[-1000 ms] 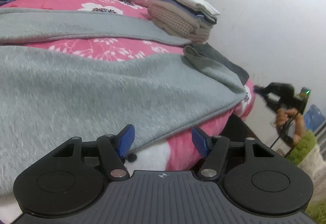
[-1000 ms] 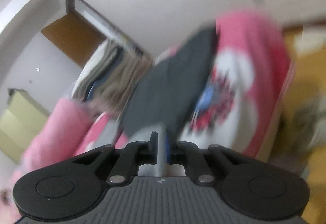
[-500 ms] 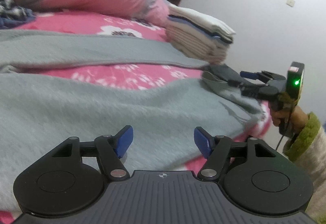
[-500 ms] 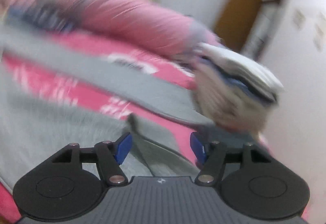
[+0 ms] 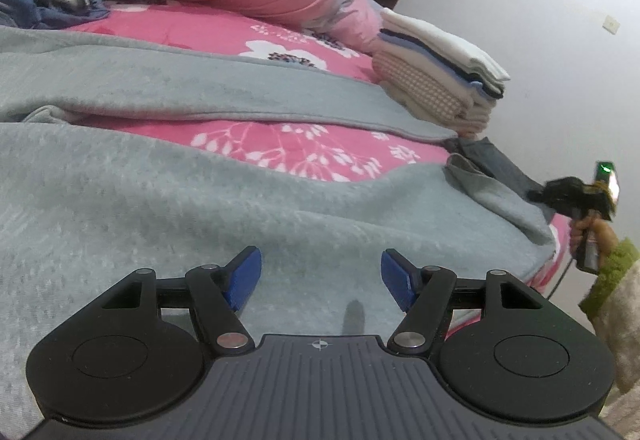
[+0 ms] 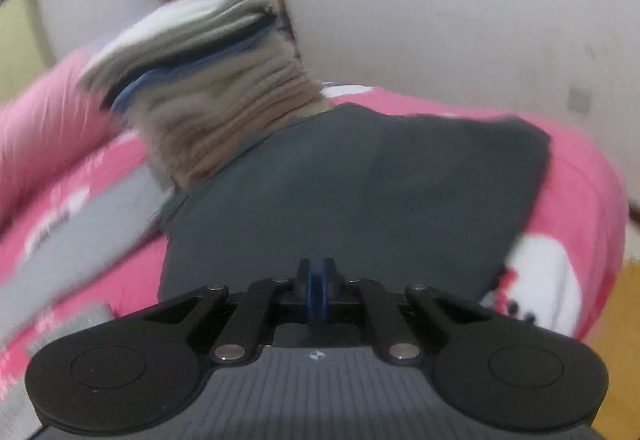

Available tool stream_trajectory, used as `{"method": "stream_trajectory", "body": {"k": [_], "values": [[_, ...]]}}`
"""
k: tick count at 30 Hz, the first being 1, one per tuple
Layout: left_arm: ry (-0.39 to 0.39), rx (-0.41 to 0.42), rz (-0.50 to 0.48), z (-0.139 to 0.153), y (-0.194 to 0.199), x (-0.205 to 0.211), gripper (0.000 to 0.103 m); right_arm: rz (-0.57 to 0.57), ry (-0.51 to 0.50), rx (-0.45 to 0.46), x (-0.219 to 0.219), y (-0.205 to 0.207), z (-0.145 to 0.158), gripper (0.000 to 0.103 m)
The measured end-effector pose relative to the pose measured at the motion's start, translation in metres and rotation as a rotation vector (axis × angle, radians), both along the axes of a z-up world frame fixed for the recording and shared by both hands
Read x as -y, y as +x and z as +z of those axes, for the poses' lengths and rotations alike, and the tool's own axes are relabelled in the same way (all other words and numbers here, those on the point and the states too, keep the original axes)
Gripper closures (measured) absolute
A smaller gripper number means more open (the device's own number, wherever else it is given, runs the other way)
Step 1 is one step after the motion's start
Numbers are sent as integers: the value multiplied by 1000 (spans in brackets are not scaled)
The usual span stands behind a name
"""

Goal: Fold clothes

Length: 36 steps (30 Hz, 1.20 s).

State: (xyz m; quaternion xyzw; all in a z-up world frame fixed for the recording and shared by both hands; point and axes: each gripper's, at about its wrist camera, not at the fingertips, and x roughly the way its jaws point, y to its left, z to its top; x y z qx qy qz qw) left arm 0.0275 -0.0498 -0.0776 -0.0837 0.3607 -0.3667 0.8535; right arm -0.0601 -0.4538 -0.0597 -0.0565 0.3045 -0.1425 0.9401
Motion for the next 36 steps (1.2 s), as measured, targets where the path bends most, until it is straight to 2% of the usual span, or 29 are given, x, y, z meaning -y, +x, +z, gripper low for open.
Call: {"method": "stream_trajectory", "body": {"k": [1,3,4,5,7,8,9,12,14,24,30,33,36], "values": [[5,1,6,-1,0,-1,36,7,10,9,0,-2,1,97],[10,-2,24,-2,1,-3,36,21,29,26,1,-7,2,88],[12,-6,35,-3,2,-4,36,28,39,35,2,-9,3,68],[13,-9,47,-4,3,-4,36,36,49,44,2,-11,4,44],[15,-12,75,-5,4,-6,36,50,68,62,3,-16,5,23],[21,-8,90,-5,5,-7,36,8,77,70,10,-17,6,15],[28,-1,104,-5,5,-8,36,-36,86,79,19,-18,7,12],[47,8,148,-5,5,-11,36,-171,113,105,43,-23,11,13],[47,4,169,-5,6,-16,36,-261,131,122,60,-25,14,27],[29,-10,229,-9,7,-43,36,-710,218,207,142,-40,27,31],[52,10,234,-6,9,-45,36,-263,149,222,53,-9,50,31],[69,35,255,-3,10,-48,36,112,125,163,-24,32,54,31],[91,41,272,-5,11,-52,36,455,205,65,-106,74,44,31]]}}
